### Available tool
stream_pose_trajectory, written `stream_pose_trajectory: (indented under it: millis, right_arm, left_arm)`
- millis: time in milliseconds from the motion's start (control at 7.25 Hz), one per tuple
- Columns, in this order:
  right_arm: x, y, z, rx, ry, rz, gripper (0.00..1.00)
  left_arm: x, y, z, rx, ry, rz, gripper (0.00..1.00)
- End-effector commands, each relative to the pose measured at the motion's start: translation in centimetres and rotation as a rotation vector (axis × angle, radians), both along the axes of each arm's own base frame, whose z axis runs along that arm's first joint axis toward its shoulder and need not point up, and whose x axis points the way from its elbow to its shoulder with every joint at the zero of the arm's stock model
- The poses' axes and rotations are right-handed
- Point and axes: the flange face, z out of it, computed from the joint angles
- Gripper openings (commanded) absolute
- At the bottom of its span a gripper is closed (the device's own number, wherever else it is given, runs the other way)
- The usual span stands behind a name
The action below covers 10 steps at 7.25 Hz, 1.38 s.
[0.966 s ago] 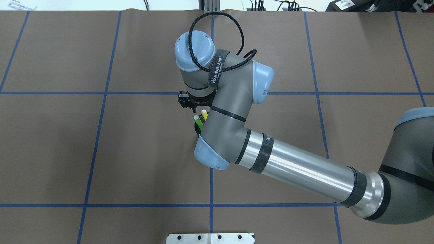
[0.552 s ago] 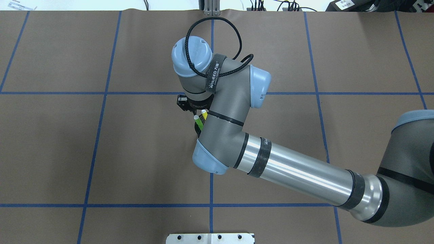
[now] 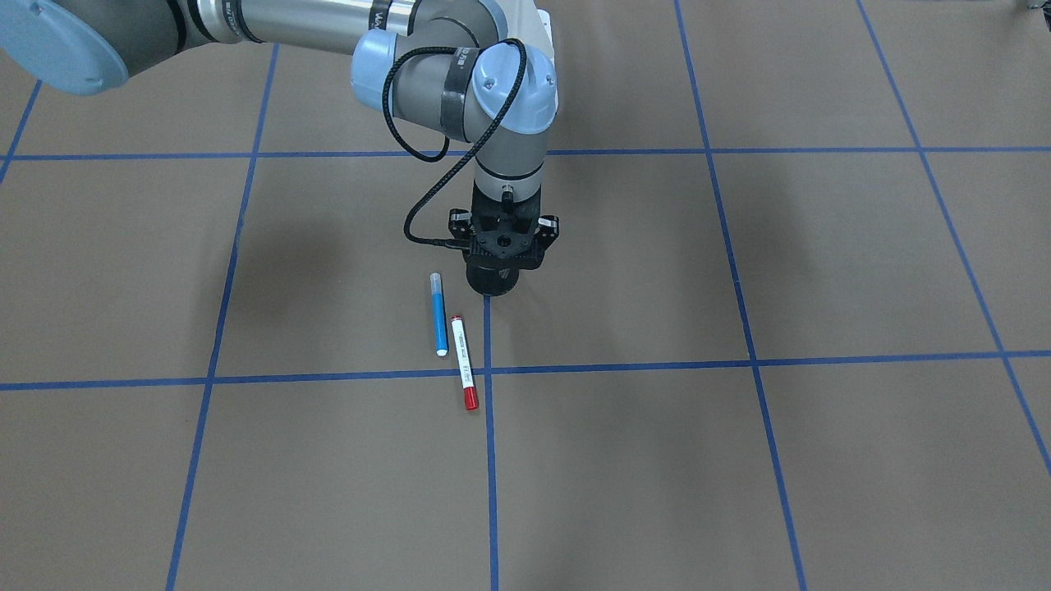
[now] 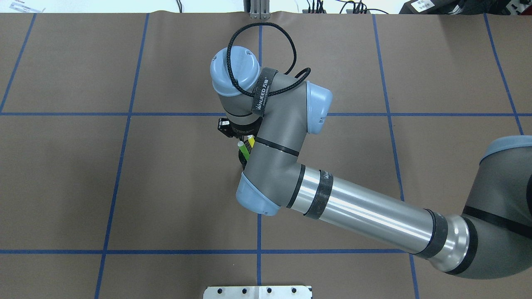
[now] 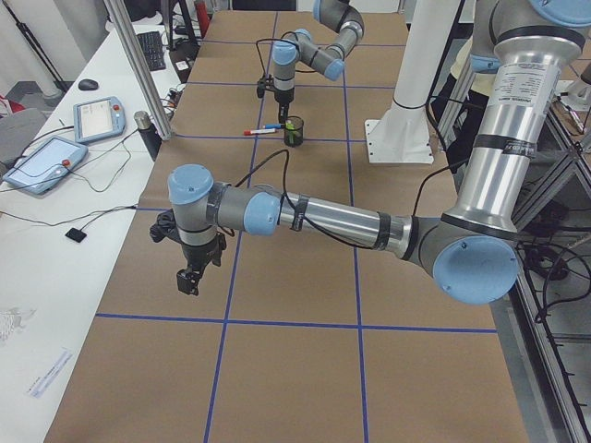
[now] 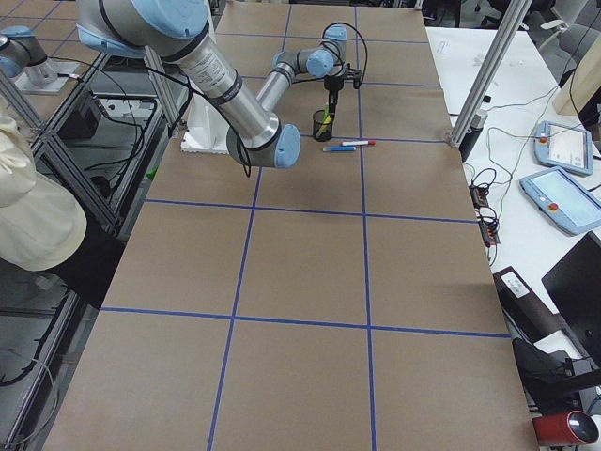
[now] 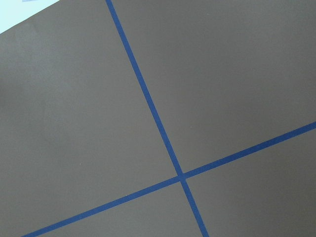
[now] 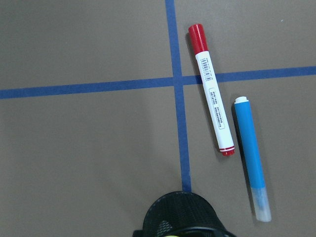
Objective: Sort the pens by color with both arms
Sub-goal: 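Close the right gripper on the yellow highlighter in the cup, then lift the yellow highlighter up out of the cup with the right gripper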
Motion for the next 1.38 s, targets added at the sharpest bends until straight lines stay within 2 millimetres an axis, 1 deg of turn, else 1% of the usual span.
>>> stream_pose_trajectory:
  millis: [0,276,552,690,828,966,1103,1241]
  right_arm:
    - [0.0,0.0,0.4,-0.002,0.003,0.000,0.45]
    - [0.1,-0.1,0.3,-0.002,0.003,0.002,0.28]
    - [0.2,0.0,-0.2,-0.004,0.005,0.001,0.16]
    - [0.4,0.2,-0.4,-0.002,-0.001,0.000,0.04]
    - [0.8,0.4,-1.0,-0.001,-0.001,-0.004,0.04]
    - [2.3,1.2,-2.1,0.003,0.003,-0.012,0.03]
    - [4.1,1.2,-3.3,0.017,0.002,-0.011,0.01]
    - [6.1,0.4,-4.2,0.029,-0.005,0.005,0.00]
  left_arm:
    - [0.0,0.0,0.0,0.000,0.000,0.000,0.99]
    - [0.0,0.0,0.0,0.000,0.000,0.000,0.99]
    - [0.0,0.0,0.0,0.000,0.000,0.000,0.99]
    - [0.0,-0.1,-0.1,0.001,0.000,0.000,0.99]
    - [0.0,-0.1,-0.1,0.001,0.000,0.000,0.99]
    - [0.0,-0.1,-0.1,0.003,0.000,0.000,0.99]
    - [0.0,0.0,0.0,0.000,0.000,0.000,0.99]
    - [0.0,0.0,0.0,0.001,0.000,0.000,0.99]
